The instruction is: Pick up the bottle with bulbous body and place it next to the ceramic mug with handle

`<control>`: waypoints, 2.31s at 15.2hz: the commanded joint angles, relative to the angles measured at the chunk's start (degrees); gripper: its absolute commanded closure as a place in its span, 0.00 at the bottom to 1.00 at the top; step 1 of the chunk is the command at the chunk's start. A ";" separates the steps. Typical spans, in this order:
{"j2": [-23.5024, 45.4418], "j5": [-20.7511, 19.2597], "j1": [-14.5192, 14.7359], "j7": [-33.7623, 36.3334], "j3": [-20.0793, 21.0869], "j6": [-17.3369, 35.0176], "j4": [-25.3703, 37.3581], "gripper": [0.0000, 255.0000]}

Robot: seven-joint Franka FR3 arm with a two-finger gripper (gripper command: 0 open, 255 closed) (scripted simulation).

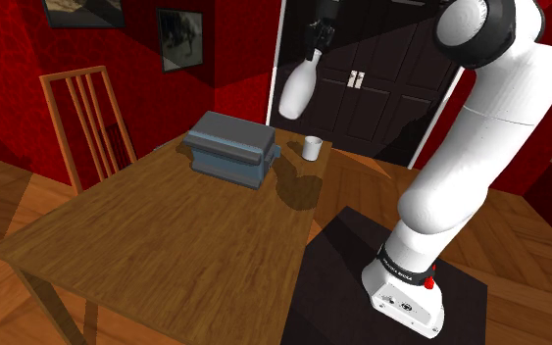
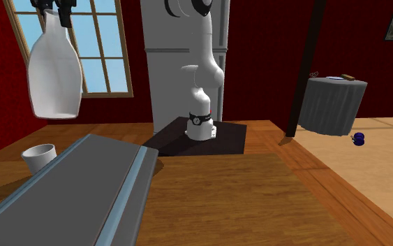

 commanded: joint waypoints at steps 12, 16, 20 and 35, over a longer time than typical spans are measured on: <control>-3.41 -0.35 0.15 0.16 0.16 11.14 -14.47 1.00; -3.87 -0.40 0.16 0.16 0.17 14.32 -18.11 1.00; -4.11 -0.41 0.16 0.15 0.18 17.45 -21.47 1.00; -3.19 -0.28 0.14 -0.05 0.14 28.88 -31.99 1.00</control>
